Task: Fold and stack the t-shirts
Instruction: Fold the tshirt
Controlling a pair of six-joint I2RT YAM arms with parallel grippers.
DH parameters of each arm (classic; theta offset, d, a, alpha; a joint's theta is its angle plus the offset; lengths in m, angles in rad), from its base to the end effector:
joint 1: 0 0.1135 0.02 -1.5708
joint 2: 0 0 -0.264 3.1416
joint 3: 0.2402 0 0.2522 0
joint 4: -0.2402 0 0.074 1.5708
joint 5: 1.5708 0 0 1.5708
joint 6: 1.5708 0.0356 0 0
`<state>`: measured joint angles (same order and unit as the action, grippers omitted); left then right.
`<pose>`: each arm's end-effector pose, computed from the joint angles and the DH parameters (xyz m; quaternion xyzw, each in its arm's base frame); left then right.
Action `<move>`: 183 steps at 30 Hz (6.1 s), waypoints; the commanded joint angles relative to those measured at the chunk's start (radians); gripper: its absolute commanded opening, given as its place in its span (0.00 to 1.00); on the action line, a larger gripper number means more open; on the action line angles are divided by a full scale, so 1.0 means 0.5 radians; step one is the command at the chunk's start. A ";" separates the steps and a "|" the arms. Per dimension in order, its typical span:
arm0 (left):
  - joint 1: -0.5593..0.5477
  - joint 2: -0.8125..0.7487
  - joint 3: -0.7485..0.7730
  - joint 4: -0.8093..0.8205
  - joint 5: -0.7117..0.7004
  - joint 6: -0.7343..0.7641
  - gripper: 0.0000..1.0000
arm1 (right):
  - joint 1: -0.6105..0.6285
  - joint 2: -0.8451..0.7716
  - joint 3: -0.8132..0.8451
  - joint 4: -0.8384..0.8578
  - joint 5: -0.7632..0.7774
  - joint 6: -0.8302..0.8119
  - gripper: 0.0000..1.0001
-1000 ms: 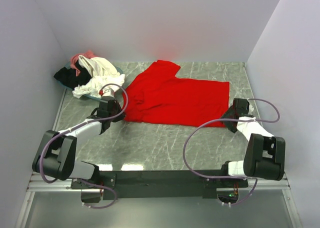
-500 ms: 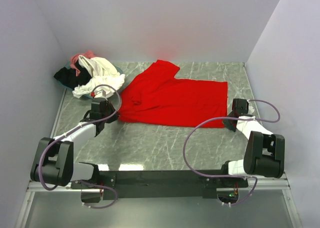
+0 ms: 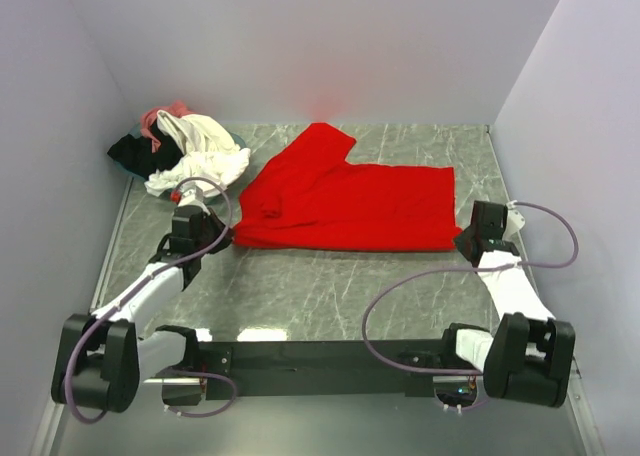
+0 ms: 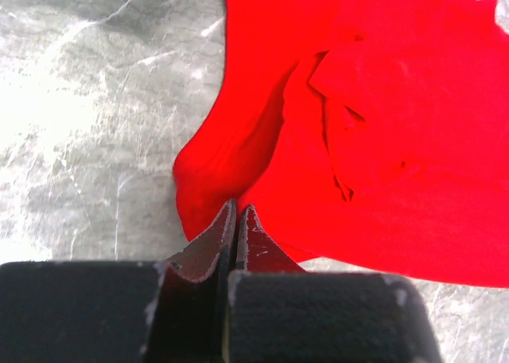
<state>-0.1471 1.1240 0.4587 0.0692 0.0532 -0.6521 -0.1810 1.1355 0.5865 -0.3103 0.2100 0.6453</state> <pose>0.2236 -0.0350 0.1861 -0.2086 0.8584 -0.2038 0.4221 0.2151 -0.0469 0.1938 0.4077 0.8391 -0.0159 0.3597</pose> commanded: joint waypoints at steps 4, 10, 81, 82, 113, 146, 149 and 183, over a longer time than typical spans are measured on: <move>0.024 -0.180 -0.071 -0.083 -0.088 -0.058 0.05 | -0.015 -0.292 -0.093 -0.115 0.059 0.127 0.00; 0.024 -0.447 -0.135 -0.218 -0.170 -0.104 0.49 | -0.009 -0.500 -0.044 -0.256 0.089 0.075 0.46; -0.694 1.292 1.300 -0.117 -0.435 -0.119 0.01 | 1.957 0.751 0.490 0.415 0.178 0.004 0.60; -0.694 1.305 1.343 -0.126 -0.423 -0.125 0.01 | 1.960 0.754 0.493 0.415 0.178 0.010 0.60; -0.497 0.694 0.761 -0.074 -0.422 -0.135 0.72 | 2.236 1.324 1.311 0.443 0.344 -0.404 0.59; -0.381 0.338 -0.006 0.082 -0.321 -0.251 0.72 | 2.252 2.227 2.263 0.154 0.470 -0.560 0.32; -0.375 0.329 -0.015 0.101 -0.294 -0.260 0.72 | 2.227 2.202 2.266 0.133 0.491 -0.542 0.10; -0.439 0.203 0.303 -0.056 -0.281 -0.165 0.72 | 1.770 1.754 1.806 0.222 0.430 -0.435 0.00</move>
<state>-0.3363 1.2221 0.5373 0.0227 -0.0845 -0.7589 0.7227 2.0548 1.4639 -0.2272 0.4255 0.4324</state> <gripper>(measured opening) 0.721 0.026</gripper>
